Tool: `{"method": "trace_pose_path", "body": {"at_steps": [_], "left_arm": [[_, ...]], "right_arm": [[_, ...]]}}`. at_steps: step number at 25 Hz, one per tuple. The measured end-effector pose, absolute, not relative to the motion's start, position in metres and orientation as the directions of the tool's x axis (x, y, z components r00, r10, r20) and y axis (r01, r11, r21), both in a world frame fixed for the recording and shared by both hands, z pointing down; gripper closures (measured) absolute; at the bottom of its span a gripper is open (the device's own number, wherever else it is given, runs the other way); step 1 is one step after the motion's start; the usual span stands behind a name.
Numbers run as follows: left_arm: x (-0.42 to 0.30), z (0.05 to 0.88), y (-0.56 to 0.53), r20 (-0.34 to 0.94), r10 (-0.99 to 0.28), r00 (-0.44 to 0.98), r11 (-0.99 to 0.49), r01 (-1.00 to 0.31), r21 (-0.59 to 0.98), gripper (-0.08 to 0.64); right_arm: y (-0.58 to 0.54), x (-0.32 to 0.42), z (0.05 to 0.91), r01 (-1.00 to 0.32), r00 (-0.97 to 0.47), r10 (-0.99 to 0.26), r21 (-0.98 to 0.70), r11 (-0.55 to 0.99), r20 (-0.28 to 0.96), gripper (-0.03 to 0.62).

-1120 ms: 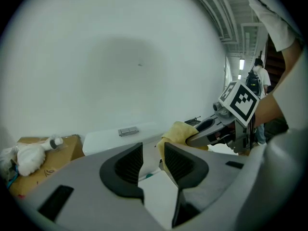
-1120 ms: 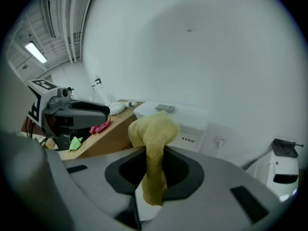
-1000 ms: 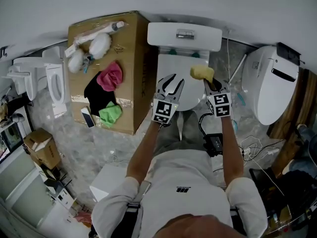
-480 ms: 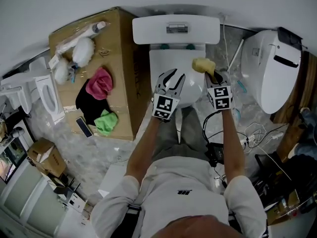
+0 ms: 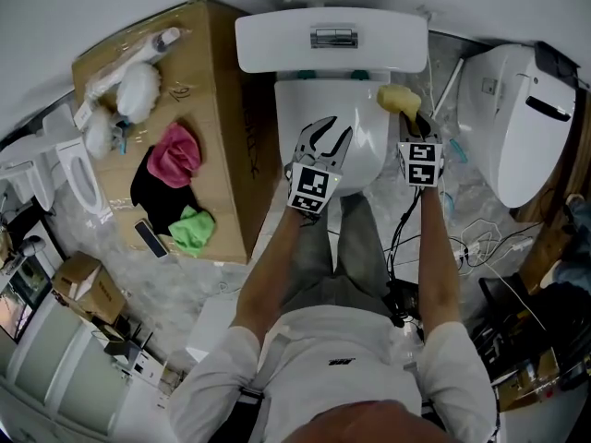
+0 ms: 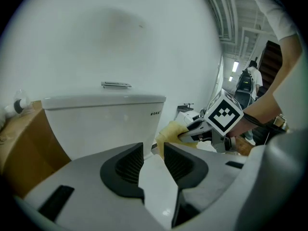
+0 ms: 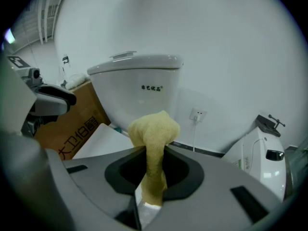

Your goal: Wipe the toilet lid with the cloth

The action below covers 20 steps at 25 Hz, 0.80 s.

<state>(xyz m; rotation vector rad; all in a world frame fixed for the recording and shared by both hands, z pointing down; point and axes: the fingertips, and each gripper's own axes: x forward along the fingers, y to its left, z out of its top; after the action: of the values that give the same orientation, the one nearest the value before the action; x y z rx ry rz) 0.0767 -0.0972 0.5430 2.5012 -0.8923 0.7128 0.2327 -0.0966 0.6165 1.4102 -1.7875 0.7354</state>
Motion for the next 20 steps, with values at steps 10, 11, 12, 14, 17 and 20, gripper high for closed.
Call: {"method": "trace_pose_path", "body": {"at_steps": [10,11,12,14,17,20], "left_arm": [[0.071,0.584,-0.094,0.577,-0.438,0.69,-0.738,-0.642,0.208,0.411],[0.071,0.589,-0.094,0.578,-0.435,0.69,-0.738,-0.641,0.21,0.411],[0.07,0.593,-0.094,0.579,-0.433,0.691,-0.739,-0.64,0.212,0.411],[0.07,0.601,-0.094,0.579,-0.428,0.694,-0.739,-0.638,0.217,0.411],[0.067,0.612,-0.095,0.579,-0.425,0.696,-0.74,-0.635,0.221,0.411],[0.064,0.62,-0.096,0.577,-0.424,0.698,-0.741,-0.634,0.223,0.411]], "right_arm": [[-0.1,0.267,0.664,-0.989,0.037,-0.573,0.114,0.099,0.819,0.503],[-0.103,0.268,0.669,-0.988,0.04,-0.572,0.117,0.099,0.819,0.503],[-0.107,0.27,0.673,-0.987,0.042,-0.571,0.122,0.102,0.82,0.503],[-0.114,0.272,0.683,-0.985,0.045,-0.564,0.132,0.114,0.824,0.503],[-0.118,0.27,0.702,-0.981,0.044,-0.541,0.14,0.137,0.84,0.503],[-0.116,0.27,0.721,-0.98,0.057,-0.518,0.147,0.135,0.854,0.503]]}}
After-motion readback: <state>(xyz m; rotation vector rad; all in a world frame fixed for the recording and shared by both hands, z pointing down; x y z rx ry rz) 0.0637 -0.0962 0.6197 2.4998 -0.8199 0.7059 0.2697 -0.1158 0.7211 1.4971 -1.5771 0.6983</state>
